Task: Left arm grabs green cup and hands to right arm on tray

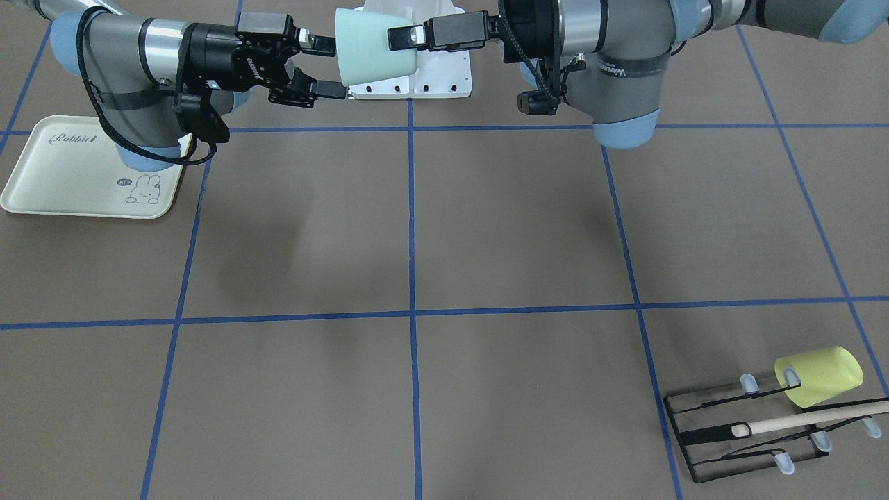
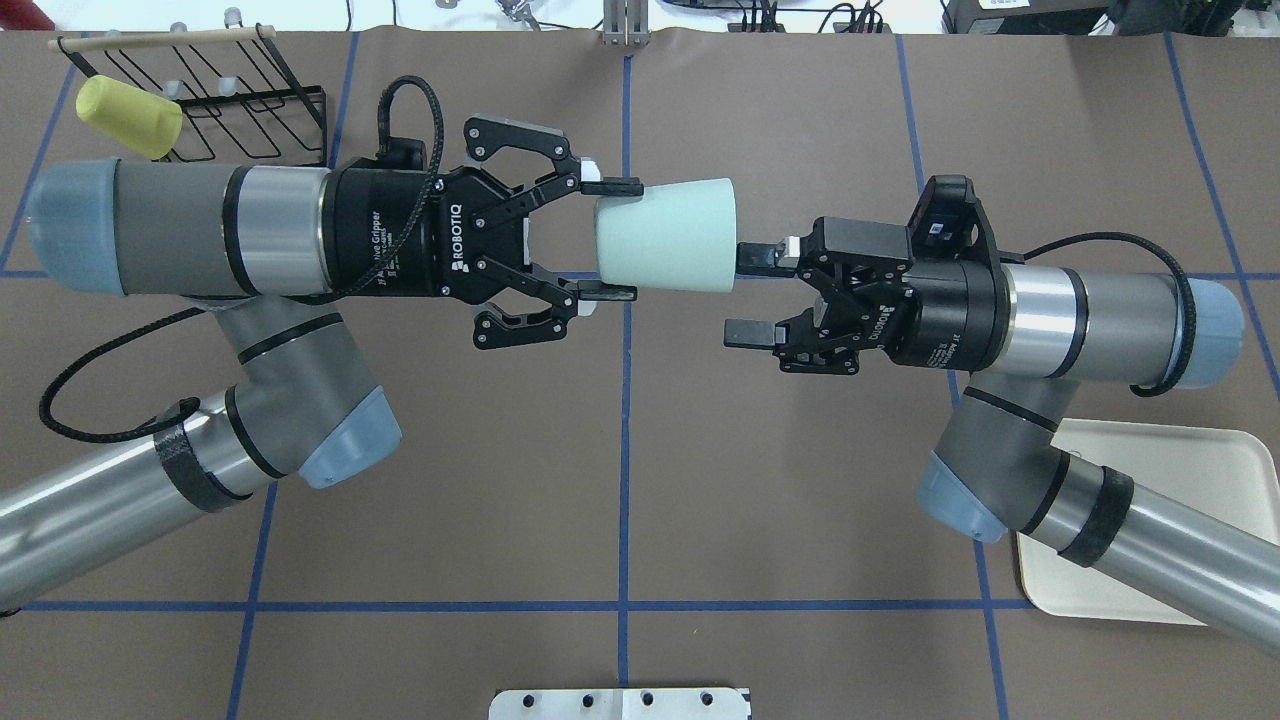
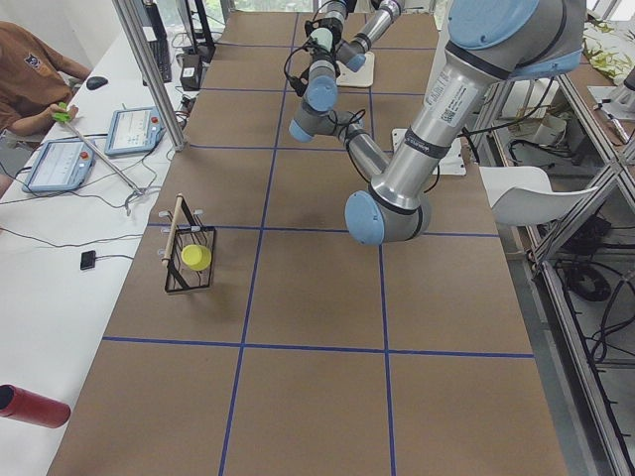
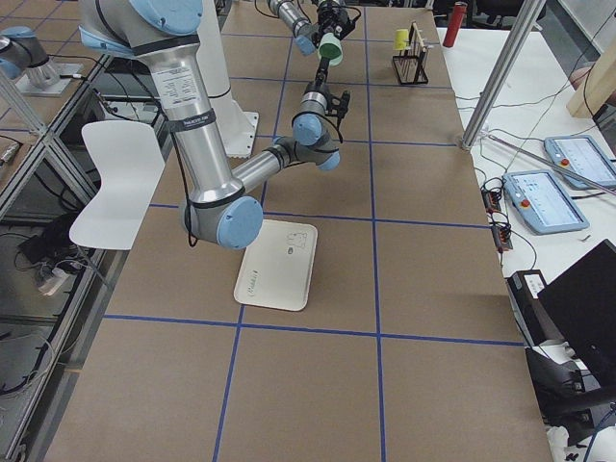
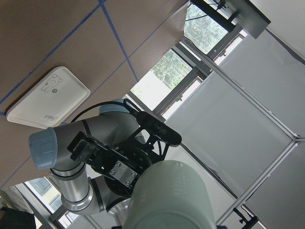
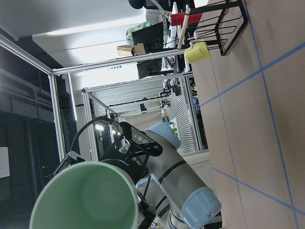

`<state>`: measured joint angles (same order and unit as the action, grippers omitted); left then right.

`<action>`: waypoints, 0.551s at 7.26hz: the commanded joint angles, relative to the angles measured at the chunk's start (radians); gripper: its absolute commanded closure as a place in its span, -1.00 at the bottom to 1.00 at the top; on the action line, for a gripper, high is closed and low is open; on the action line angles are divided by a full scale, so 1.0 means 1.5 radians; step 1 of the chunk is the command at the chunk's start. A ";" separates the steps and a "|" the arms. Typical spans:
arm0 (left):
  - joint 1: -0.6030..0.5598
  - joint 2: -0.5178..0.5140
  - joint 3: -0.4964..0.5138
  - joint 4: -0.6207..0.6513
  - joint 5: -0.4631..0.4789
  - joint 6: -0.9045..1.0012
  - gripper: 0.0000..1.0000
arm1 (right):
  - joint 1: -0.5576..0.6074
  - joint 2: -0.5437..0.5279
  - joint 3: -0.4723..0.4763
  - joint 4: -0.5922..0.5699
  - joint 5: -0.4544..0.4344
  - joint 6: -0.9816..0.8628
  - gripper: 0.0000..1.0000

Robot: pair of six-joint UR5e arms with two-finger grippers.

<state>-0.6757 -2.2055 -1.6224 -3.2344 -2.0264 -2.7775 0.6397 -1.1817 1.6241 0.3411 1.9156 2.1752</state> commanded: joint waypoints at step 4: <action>0.015 0.004 -0.006 -0.001 0.000 -0.001 1.00 | 0.000 0.003 -0.003 0.000 -0.003 -0.001 -0.88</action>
<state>-0.6620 -2.2011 -1.6317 -3.2351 -2.0264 -2.7807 0.6397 -1.1779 1.6199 0.3406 1.9130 2.1737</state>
